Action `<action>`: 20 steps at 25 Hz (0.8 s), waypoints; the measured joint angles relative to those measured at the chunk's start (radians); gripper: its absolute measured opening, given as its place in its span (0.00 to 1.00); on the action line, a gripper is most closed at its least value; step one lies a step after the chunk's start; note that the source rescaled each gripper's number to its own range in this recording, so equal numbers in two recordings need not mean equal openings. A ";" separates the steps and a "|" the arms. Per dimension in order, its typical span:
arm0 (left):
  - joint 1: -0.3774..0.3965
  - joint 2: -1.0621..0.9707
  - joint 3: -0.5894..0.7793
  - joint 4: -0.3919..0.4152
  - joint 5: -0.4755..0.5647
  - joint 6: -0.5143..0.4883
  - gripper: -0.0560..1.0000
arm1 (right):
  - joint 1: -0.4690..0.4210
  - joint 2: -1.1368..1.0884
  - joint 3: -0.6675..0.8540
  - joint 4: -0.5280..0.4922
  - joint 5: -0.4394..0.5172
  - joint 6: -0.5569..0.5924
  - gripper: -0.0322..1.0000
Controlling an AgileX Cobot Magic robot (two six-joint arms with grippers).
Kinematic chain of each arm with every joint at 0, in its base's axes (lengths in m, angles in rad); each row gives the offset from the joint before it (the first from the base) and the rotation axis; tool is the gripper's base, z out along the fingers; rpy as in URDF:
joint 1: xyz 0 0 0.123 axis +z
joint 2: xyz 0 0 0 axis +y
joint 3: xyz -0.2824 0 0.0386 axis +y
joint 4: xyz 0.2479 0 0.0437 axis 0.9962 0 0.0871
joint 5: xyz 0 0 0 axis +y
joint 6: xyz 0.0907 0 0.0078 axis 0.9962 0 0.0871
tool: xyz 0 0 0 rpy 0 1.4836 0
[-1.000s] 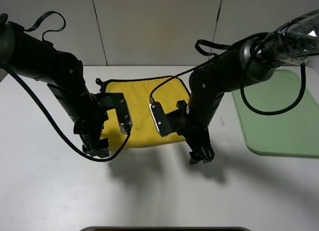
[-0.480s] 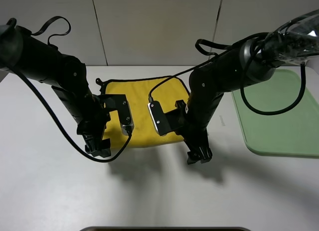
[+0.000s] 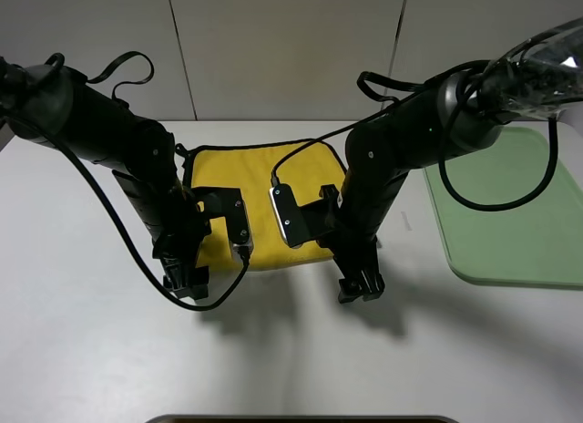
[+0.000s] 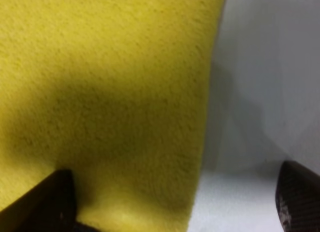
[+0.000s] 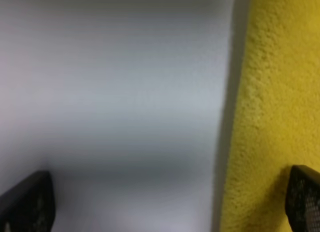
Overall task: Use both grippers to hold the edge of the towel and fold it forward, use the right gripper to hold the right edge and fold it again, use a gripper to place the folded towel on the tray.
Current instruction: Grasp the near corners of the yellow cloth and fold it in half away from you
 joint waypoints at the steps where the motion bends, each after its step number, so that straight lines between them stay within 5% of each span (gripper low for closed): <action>1: 0.000 0.000 -0.001 0.000 0.000 0.000 0.81 | 0.000 0.000 0.000 0.006 -0.001 0.000 1.00; 12: 0.000 0.001 -0.001 -0.002 -0.011 -0.004 0.81 | 0.000 0.003 0.000 0.023 -0.001 -0.010 1.00; 16: 0.000 0.001 -0.001 -0.003 -0.013 -0.005 0.77 | 0.000 0.004 0.000 0.028 0.001 -0.010 0.85; 20: 0.000 0.004 -0.006 -0.003 -0.016 -0.005 0.57 | 0.000 0.005 0.000 0.029 0.000 -0.010 0.71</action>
